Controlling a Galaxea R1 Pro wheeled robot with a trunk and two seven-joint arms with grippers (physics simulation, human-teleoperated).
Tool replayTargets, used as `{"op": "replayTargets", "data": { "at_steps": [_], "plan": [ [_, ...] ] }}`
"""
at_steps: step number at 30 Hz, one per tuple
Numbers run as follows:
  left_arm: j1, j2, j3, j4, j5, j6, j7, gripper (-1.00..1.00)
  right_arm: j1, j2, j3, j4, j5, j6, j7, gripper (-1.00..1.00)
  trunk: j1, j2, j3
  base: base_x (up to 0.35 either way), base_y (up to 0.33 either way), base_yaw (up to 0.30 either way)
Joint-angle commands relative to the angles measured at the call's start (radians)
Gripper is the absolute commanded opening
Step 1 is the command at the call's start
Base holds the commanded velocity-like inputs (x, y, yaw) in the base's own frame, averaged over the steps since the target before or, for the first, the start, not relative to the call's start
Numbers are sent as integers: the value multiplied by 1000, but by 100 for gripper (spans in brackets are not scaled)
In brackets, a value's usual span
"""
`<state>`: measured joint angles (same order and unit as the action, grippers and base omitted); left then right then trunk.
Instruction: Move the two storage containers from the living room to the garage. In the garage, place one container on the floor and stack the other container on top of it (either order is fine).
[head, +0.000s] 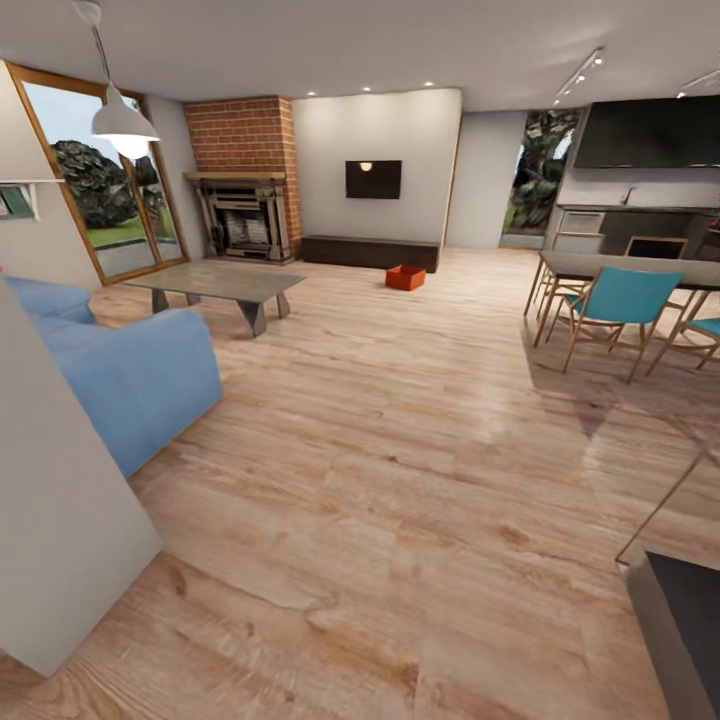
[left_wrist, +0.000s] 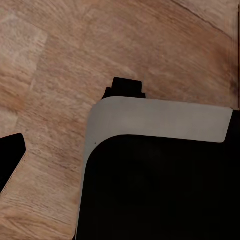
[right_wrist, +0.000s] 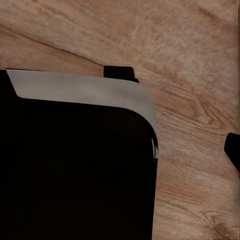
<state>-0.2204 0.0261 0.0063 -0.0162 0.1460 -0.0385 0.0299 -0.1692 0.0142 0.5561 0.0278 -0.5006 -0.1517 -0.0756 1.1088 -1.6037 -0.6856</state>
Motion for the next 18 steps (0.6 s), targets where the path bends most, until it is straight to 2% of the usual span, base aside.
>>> {"op": "replayTargets", "data": {
  "at_steps": [1, 18],
  "plan": [
    [-1, 0, 0, 1, 7, -3, 1, 100, -1, 1, 8, 3, -8, -5, -1, 100, 0, 0, -1, 322, 0, -17],
    [-1, 0, 0, 1, 7, -3, 1, 100, -1, 0, 8, 3, -7, -5, -1, 100, 0, 0, -1, 322, 0, -1]
  ]
}}
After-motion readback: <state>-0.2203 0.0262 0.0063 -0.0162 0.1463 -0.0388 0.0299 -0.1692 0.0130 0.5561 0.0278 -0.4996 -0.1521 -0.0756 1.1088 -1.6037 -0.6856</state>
